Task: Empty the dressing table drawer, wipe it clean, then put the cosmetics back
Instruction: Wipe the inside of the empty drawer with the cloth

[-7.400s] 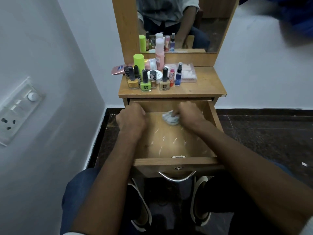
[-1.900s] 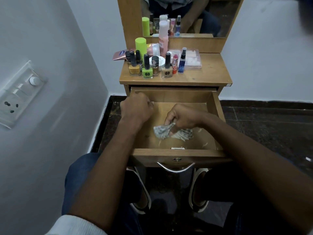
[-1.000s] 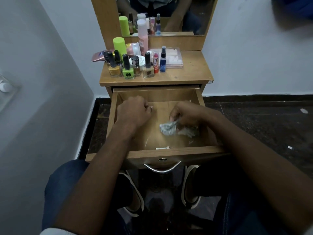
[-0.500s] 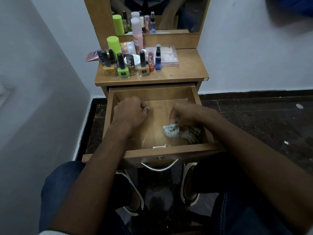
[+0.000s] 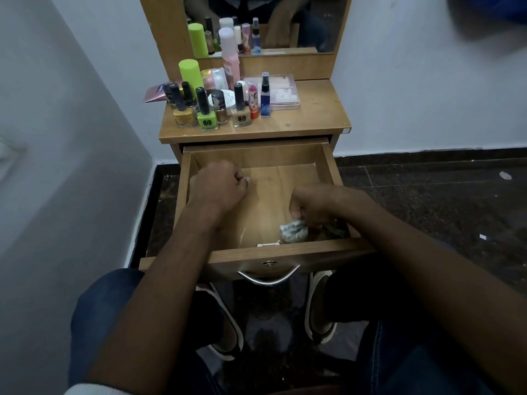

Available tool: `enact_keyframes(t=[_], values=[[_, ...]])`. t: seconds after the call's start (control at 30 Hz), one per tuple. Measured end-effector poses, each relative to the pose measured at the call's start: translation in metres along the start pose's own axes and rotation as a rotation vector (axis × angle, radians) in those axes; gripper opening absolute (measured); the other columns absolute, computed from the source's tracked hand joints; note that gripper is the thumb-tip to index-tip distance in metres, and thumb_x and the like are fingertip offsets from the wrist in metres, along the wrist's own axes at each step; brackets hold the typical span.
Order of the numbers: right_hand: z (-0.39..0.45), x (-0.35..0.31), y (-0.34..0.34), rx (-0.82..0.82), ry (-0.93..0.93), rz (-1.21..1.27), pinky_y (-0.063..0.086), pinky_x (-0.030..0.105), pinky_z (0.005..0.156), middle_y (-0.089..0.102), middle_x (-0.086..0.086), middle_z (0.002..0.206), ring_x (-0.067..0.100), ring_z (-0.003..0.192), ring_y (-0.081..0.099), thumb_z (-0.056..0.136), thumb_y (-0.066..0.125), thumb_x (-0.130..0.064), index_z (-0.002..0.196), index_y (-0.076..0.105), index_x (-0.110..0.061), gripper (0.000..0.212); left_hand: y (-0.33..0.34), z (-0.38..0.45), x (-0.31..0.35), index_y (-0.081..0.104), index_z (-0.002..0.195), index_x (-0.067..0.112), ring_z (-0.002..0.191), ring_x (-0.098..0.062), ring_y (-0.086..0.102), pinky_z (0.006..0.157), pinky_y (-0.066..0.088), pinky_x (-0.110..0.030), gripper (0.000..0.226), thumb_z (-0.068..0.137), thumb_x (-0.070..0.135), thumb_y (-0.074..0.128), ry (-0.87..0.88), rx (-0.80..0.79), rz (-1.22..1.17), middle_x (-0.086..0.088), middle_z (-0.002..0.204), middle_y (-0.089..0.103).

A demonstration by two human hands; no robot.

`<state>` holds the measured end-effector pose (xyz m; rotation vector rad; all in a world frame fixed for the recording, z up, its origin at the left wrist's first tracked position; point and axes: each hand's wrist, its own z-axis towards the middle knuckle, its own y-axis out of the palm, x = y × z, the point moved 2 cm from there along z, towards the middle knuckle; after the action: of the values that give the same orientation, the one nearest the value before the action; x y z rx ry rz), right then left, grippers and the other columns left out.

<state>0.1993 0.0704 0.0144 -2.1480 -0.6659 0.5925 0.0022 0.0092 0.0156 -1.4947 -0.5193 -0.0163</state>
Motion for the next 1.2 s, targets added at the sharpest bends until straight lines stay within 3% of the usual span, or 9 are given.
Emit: enact_keyframes(t=[0.07, 0.3, 0.43, 0.6, 0.73, 0.87, 1.0, 1.13, 1.2], values=[[0.002, -0.001, 0.000, 0.186, 0.028, -0.087, 0.054, 0.035, 0.077, 0.065, 0.000, 0.096, 0.019, 0.091, 0.061, 0.088, 0.076, -0.012, 0.090, 0.062, -0.021, 0.016, 0.000, 0.001, -0.002, 0.077, 0.102, 0.021, 0.090, -0.022, 0.068, 0.084, 0.059, -0.043, 0.024, 0.101, 0.041, 0.064, -0.005, 0.001, -0.001, -0.001, 0.095, 0.073], [0.000, -0.012, 0.003, -0.100, -0.141, 0.050, 0.050, 0.028, 0.067, 0.068, -0.009, 0.079, 0.006, 0.074, 0.061, 0.085, 0.073, 0.000, 0.083, 0.071, -0.024, 0.025, 0.002, -0.001, -0.002, 0.077, 0.102, 0.021, 0.090, -0.020, 0.067, 0.078, 0.053, -0.037, 0.024, 0.102, 0.041, 0.064, -0.025, 0.008, 0.005, -0.001, 0.096, 0.073], [0.005, -0.004, -0.002, 0.081, -0.048, 0.102, 0.055, 0.031, 0.069, 0.070, -0.004, 0.090, 0.013, 0.085, 0.064, 0.079, 0.083, -0.008, 0.095, 0.076, -0.020, 0.022, -0.002, -0.003, -0.001, 0.078, 0.100, 0.023, 0.095, -0.024, 0.069, 0.080, 0.054, -0.038, 0.022, 0.101, 0.040, 0.064, -0.026, 0.000, 0.011, -0.002, 0.097, 0.075], [0.012, -0.024, 0.008, -0.074, -0.140, 0.238, 0.055, 0.028, 0.068, 0.070, -0.010, 0.086, 0.013, 0.084, 0.068, 0.076, 0.087, -0.008, 0.085, 0.072, -0.031, 0.029, -0.002, -0.006, 0.000, 0.077, 0.101, 0.025, 0.099, -0.026, 0.069, 0.086, 0.057, -0.042, 0.024, 0.101, 0.044, 0.063, -0.036, 0.008, 0.003, -0.002, 0.103, 0.074], [0.025, -0.032, 0.000, 0.097, -0.084, 0.212, 0.052, 0.029, 0.067, 0.070, -0.007, 0.092, 0.014, 0.088, 0.065, 0.077, 0.088, -0.014, 0.095, 0.077, -0.021, 0.022, -0.002, -0.004, -0.001, 0.077, 0.100, 0.025, 0.098, -0.027, 0.070, 0.086, 0.057, -0.042, 0.024, 0.100, 0.044, 0.063, -0.031, 0.008, -0.022, -0.003, 0.101, 0.075], [0.035, -0.051, 0.000, -0.122, -0.226, 0.266, 0.059, 0.030, 0.073, 0.078, -0.008, 0.090, 0.011, 0.085, 0.073, 0.077, 0.089, -0.017, 0.092, 0.079, -0.027, 0.021, -0.005, -0.001, -0.002, 0.078, 0.102, 0.024, 0.097, -0.026, 0.070, 0.079, 0.052, -0.037, 0.026, 0.101, 0.044, 0.062, -0.024, 0.047, -0.026, -0.002, 0.100, 0.075], [0.049, -0.055, -0.004, 0.036, -0.178, 0.279, 0.048, 0.022, 0.063, 0.074, -0.010, 0.085, 0.002, 0.075, 0.066, 0.076, 0.090, -0.017, 0.096, 0.080, -0.020, 0.022, -0.002, 0.001, -0.007, 0.078, 0.099, 0.024, 0.095, -0.029, 0.071, 0.081, 0.058, -0.042, 0.025, 0.099, 0.044, 0.063, -0.025, 0.056, -0.049, -0.003, 0.097, 0.076], [0.048, -0.070, -0.001, -0.148, -0.274, 0.308, 0.047, 0.014, 0.061, 0.077, -0.009, 0.086, -0.006, 0.066, 0.064, 0.080, 0.088, -0.017, 0.099, 0.082, -0.017, 0.020, -0.005, 0.005, -0.011, 0.078, 0.097, 0.024, 0.092, -0.029, 0.071, 0.080, 0.058, -0.042, 0.025, 0.100, 0.043, 0.062, -0.041, 0.064, -0.097, -0.003, 0.093, 0.076], [0.055, -0.066, -0.012, 0.035, -0.236, 0.303, 0.052, 0.023, 0.067, 0.079, -0.005, 0.090, 0.003, 0.076, 0.069, 0.081, 0.086, -0.016, 0.099, 0.083, -0.019, 0.019, -0.009, 0.005, -0.016, 0.078, 0.095, 0.023, 0.090, -0.028, 0.070, 0.076, 0.055, -0.038, 0.025, 0.101, 0.041, 0.061, -0.047, 0.086, -0.104, -0.003, 0.091, 0.075]])
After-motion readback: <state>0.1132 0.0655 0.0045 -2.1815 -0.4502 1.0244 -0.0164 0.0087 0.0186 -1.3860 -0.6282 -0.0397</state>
